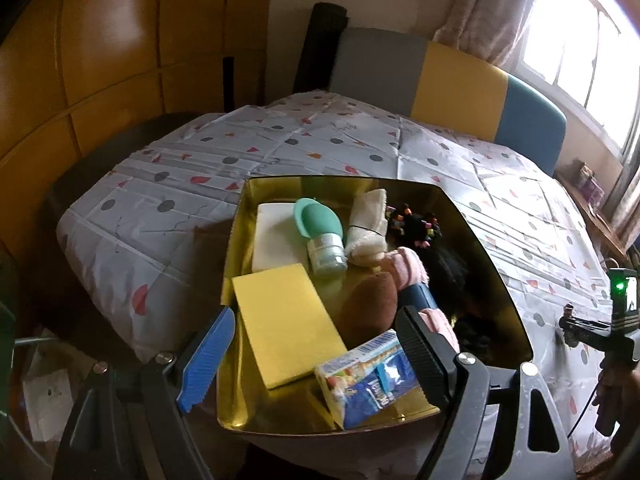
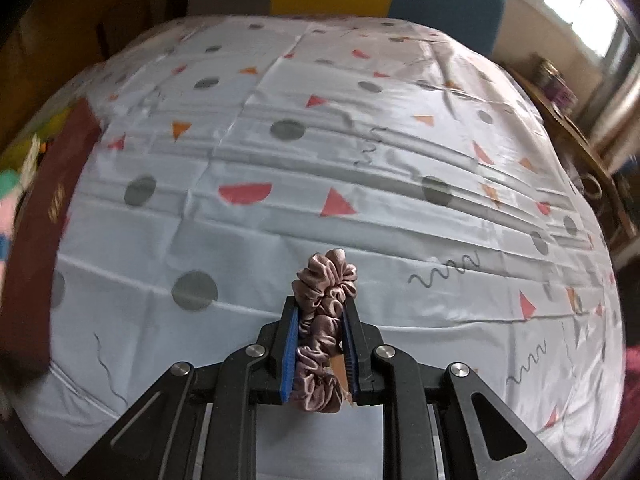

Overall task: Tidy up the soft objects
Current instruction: 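Carry the pink scrunchie into the tray and open the right gripper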

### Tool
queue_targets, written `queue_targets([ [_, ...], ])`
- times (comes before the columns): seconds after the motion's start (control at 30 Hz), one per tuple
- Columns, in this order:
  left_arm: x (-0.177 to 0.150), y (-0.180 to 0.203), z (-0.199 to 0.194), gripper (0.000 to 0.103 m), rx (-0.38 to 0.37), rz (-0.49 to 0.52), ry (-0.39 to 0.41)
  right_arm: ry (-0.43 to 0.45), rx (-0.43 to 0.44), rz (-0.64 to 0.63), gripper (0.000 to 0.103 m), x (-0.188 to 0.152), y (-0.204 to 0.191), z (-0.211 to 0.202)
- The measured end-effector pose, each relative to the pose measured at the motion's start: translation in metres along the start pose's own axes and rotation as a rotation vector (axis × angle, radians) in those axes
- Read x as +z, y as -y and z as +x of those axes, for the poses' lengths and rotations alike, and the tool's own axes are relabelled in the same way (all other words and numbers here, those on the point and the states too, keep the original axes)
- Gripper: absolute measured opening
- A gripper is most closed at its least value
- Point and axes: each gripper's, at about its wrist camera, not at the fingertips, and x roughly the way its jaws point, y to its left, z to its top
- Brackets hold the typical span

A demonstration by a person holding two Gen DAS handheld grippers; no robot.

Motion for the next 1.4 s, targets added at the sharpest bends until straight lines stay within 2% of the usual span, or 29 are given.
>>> queue_targets([
  [0.13, 0.000, -0.007, 0.000, 0.084, 0.006, -0.019, 0.002, 0.034, 0.010, 0.017, 0.020, 0.003, -0.003, -0.013],
  [0.33, -0.001, -0.012, 0.001, 0.084, 0.014, -0.029, 0.002, 0.093, 0.049, -0.018, 0.020, 0.004, -0.033, -0.040],
  [0.57, -0.003, -0.016, 0.001, 0.084, 0.027, -0.034, 0.001, 0.162, 0.194, -0.130, 0.020, 0.011, -0.096, -0.080],
  [0.67, -0.004, -0.018, 0.000, 0.084, 0.032, -0.035, 0.003, 0.166, 0.275, -0.192, 0.020, 0.015, -0.131, -0.094],
  [0.83, -0.005, -0.023, -0.003, 0.084, 0.046, -0.046, 0.005, 0.143, 0.359, -0.287, 0.020, 0.017, -0.183, -0.100],
  [0.97, -0.006, -0.028, -0.006, 0.084, 0.059, -0.058, 0.006, 0.116, 0.356, -0.345, 0.020, 0.017, -0.219, -0.093],
  [1.17, -0.006, -0.032, -0.011, 0.084, 0.077, -0.068, 0.011, 0.074, 0.357, -0.355, 0.020, 0.021, -0.239, -0.069],
  [1.33, -0.004, -0.032, -0.016, 0.084, 0.075, -0.073, 0.025, 0.060, 0.279, -0.365, 0.027, 0.025, -0.249, -0.050],
  [1.4, -0.003, -0.031, -0.021, 0.084, 0.077, -0.073, 0.045, 0.051, 0.284, -0.349, 0.042, 0.024, -0.248, -0.044],
])
